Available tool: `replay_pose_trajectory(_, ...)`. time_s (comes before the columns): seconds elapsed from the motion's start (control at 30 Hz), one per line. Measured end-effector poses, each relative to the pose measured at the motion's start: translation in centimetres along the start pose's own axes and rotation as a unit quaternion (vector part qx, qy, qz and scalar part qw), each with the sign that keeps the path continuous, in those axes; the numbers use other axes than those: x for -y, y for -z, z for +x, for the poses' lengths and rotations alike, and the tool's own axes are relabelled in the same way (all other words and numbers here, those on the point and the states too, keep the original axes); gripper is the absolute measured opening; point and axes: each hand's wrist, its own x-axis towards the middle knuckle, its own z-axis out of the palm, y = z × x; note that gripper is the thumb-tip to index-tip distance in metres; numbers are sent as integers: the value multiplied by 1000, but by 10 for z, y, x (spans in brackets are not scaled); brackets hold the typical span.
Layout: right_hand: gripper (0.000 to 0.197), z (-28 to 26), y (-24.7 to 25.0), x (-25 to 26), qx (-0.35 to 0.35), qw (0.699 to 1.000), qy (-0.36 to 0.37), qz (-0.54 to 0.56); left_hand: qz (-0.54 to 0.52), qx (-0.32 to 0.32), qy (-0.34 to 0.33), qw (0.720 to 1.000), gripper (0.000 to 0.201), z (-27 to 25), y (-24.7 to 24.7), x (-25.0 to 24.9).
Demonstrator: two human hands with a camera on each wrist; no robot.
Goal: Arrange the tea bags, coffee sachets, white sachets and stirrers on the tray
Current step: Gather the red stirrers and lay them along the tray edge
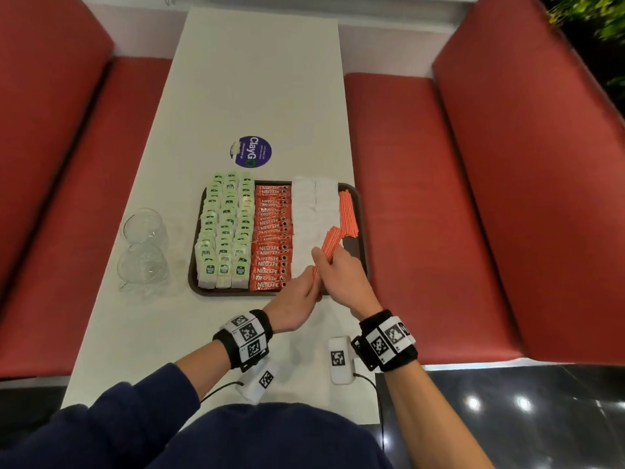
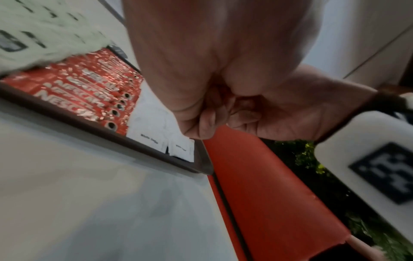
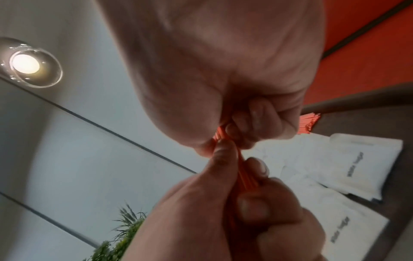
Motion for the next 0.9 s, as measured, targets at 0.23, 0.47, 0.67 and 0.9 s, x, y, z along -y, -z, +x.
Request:
replay_pose_trajectory(0.23,40,26,23,-12,29,997,-37,-55,92,5,38,995,41,25,-12,-11)
replay_pose_trajectory(0.47,27,69,51,-28,42,955,-142,-257,150,-83,5,985,28,2,22,18)
replay_pose_trajectory(0.67,32,76,37,-35,26,927,-146,-344,240,-98,-1,966,6,-19,43,64)
replay_pose_trajectory(0.9,29,74,28,-42,13,911,-133,-390,278,-96,-16,956,21,-26,41,82)
